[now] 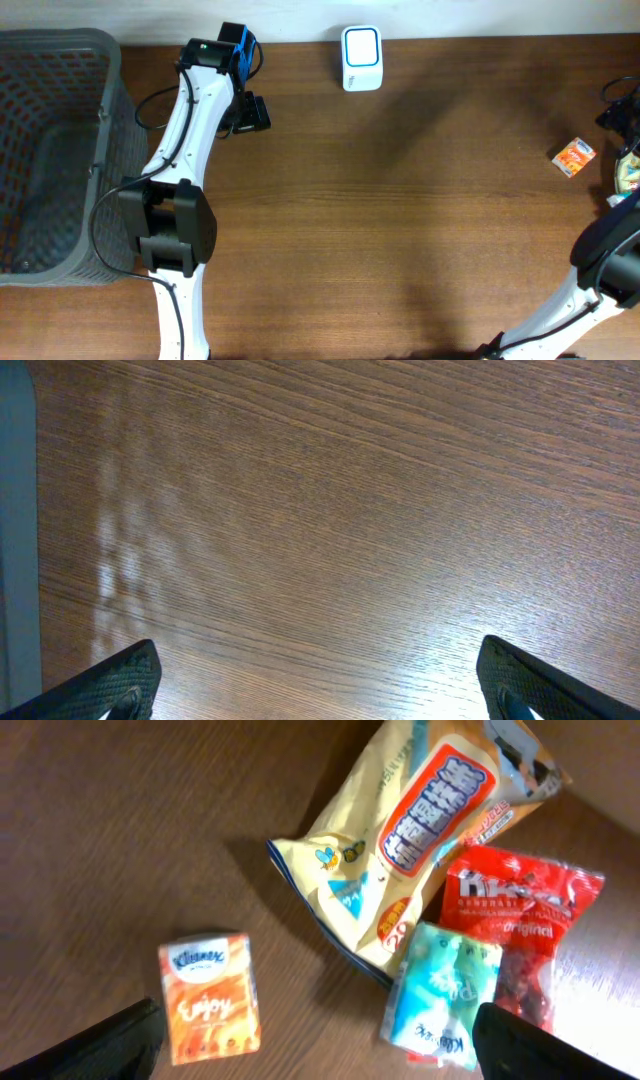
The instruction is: Scan the item barcode
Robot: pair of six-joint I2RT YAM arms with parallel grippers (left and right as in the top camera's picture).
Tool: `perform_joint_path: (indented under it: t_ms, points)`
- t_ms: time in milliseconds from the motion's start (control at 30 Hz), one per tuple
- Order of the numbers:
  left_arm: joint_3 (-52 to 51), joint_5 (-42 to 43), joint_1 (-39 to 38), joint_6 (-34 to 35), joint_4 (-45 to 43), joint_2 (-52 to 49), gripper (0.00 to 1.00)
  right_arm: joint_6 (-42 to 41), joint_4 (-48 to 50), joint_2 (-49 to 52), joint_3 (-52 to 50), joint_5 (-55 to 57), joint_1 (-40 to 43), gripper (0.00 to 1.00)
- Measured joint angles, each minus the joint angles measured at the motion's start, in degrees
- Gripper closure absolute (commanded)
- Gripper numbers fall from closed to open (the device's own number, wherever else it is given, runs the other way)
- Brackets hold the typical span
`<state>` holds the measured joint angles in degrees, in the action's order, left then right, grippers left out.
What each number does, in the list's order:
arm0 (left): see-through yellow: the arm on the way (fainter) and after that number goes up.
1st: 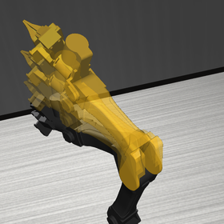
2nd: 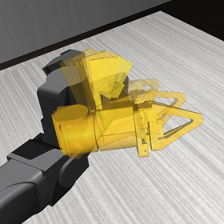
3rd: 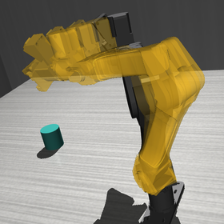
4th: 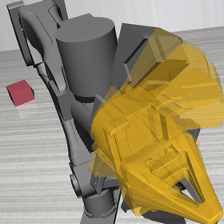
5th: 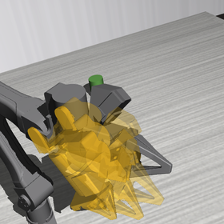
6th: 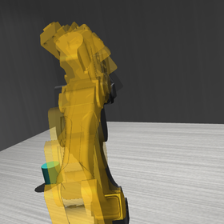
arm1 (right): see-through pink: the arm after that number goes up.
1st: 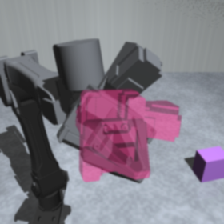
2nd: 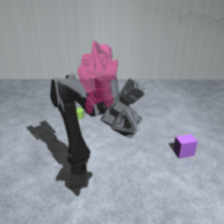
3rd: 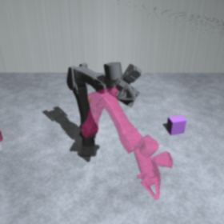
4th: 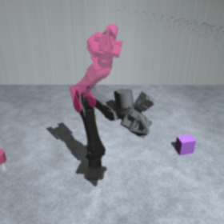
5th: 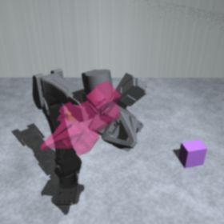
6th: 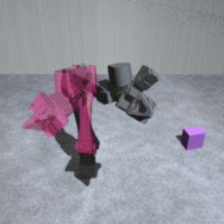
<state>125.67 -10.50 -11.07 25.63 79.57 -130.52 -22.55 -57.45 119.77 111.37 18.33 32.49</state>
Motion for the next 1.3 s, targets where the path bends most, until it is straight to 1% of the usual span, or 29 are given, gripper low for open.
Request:
perform_joint_path:
  t_ms: [67,100,200,267,367,400,433,500,567,767,900,1100,1167,1300]
  points:
    - [0.0,0.0,0.0,0.0,0.0,0.0,0.01,-2.8,-3.4,-6.2,-0.3,-1.1,0.0,0.01]
    - [0.0,0.0,0.0,0.0,0.0,0.0,0.01,-4.1,-5.1,-11.7,-0.3,-2.5,0.0,0.01]
    - [0.0,0.0,0.0,0.0,0.0,0.0,0.01,-4.5,-11.4,-24.8,-0.1,-4.3,-1.3,0.01]
    - [0.0,0.0,0.0,0.0,0.1,0.0,0.01,-3.1,-16.0,-31.0,-1.2,-4.9,-5.9,0.01]
    - [0.0,0.0,0.0,0.0,0.0,0.0,0.01,-2.5,-22.4,-35.9,-3.8,-5.8,-12.9,0.02]
    - [0.0,0.0,0.0,0.0,0.0,0.0,0.01,-2.7,-27.3,-37.9,-4.3,-6.3,-15.7,0.02]
    - [0.0,0.0,0.0,0.0,0.0,0.0,0.01,-2.7,-30.0,-39.5,-4.5,-6.8,-18.1,0.02]
    - [0.0,0.0,0.0,0.0,0.0,0.0,0.01,-2.8,-33.5,-41.5,-4.5,-8.9,-21.2,0.02]
    - [0.0,0.0,0.0,0.0,0.0,0.0,0.01,-2.8,-33.9,-41.0,-4.5,-10.9,-22.4,0.02]
    - [0.0,0.0,0.0,0.0,0.0,0.0,0.01,-2.8,-34.2,-38.9,-4.5,-11.2,-22.4,0.02]
    - [0.0,0.0,0.0,0.0,0.0,0.0,0.01,-2.8,-39.5,-38.8,-4.5,-12.0,-22.4,0.02]
    - [0.0,0.0,0.0,0.0,0.0,0.0,0.01,-1.0,-39.5,-39.0,-4.6,-13.8,-22.4,0.02]
    - [0.0,0.0,0.0,0.0,0.0,0.0,0.01,-0.1,-39.5,-40.4,-4.8,-14.0,-22.4,0.02]
    - [0.0,0.0,0.0,0.0,0.0,0.0,0.01,1.9,-39.5,-50.0,-4.9,-14.4,-22.4,0.02]
